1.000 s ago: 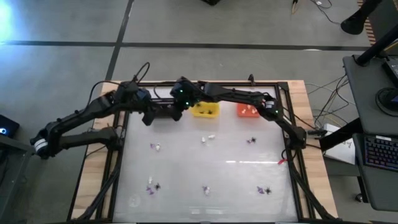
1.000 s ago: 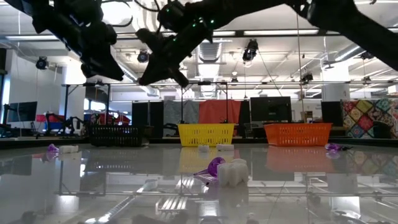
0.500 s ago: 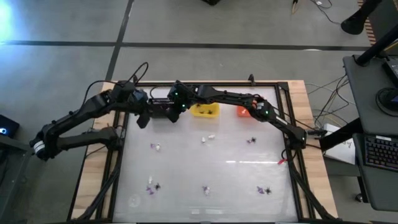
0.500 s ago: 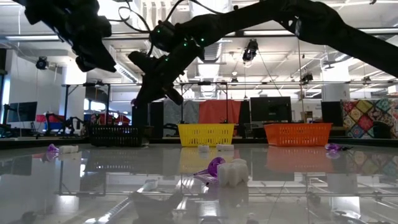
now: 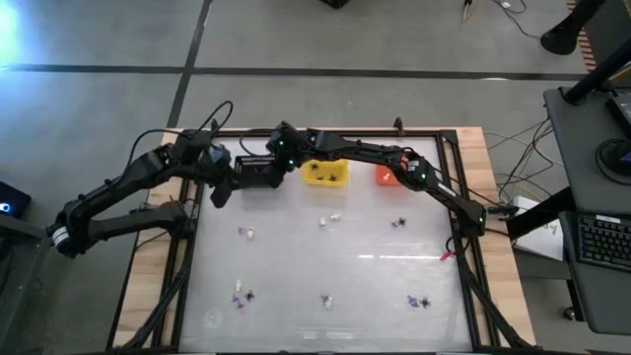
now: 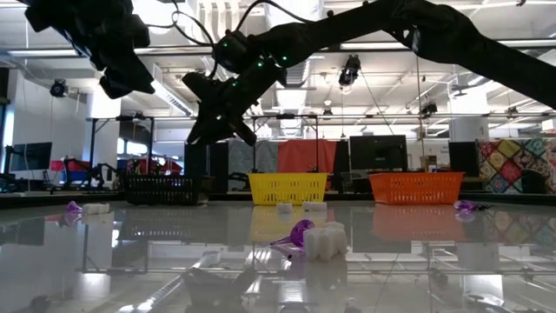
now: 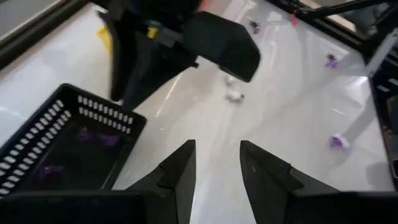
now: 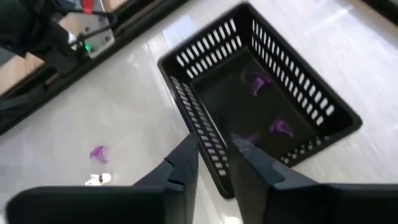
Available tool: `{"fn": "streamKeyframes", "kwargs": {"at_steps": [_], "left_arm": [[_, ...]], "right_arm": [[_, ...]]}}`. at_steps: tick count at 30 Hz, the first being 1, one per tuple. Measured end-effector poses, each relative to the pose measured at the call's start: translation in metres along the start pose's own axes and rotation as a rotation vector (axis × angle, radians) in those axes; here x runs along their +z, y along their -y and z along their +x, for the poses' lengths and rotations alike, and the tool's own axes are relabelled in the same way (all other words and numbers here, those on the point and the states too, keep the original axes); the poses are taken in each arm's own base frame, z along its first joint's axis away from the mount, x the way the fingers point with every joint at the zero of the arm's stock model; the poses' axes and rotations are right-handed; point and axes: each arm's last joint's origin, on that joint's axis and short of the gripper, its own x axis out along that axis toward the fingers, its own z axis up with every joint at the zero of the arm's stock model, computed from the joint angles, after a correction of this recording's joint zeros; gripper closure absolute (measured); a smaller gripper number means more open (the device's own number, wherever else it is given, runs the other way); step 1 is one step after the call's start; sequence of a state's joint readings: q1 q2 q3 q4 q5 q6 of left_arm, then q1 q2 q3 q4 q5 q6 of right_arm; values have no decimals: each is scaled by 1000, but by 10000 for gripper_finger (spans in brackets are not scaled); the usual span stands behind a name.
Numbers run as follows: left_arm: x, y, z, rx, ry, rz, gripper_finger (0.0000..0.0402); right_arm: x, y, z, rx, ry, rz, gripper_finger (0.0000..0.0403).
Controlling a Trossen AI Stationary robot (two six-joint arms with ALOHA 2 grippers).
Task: Sort Halloween decoration
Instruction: Put the black spider toy into the yellow bin
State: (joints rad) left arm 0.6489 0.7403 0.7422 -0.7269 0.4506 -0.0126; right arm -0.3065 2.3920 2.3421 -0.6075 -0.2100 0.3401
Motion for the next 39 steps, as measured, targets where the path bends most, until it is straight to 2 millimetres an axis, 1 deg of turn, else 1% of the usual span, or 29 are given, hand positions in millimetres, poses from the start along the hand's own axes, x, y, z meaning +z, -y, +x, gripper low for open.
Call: {"fn": "streamKeyframes", "kwargs": {"at_steps": [4,7,10,18,26,33,39], "left_arm": [[0,0,0,-5,-1,-9,294],[-2,0,0,-12,-15,-29,294],[-5,3,-1,-62,-46,-45,294],[-19,16,-4,-144,-165,-72,294],[-26,42,-1,-259,-248,-46,294],[-43,67,10,-292,-371,6,294],[-52,91,21,-317,-411,50,294]], "right_arm": [[3,-1,-1,11,29,-7,295],[1,0,-3,-1,-1,1,287],[0,0,-12,-18,-53,8,285],[0,-10,-56,-62,-187,-33,284],[-1,-22,-101,-128,-267,-34,284],[5,-38,-142,-124,-234,-12,284],[10,-52,-181,-106,-180,9,284]]}}
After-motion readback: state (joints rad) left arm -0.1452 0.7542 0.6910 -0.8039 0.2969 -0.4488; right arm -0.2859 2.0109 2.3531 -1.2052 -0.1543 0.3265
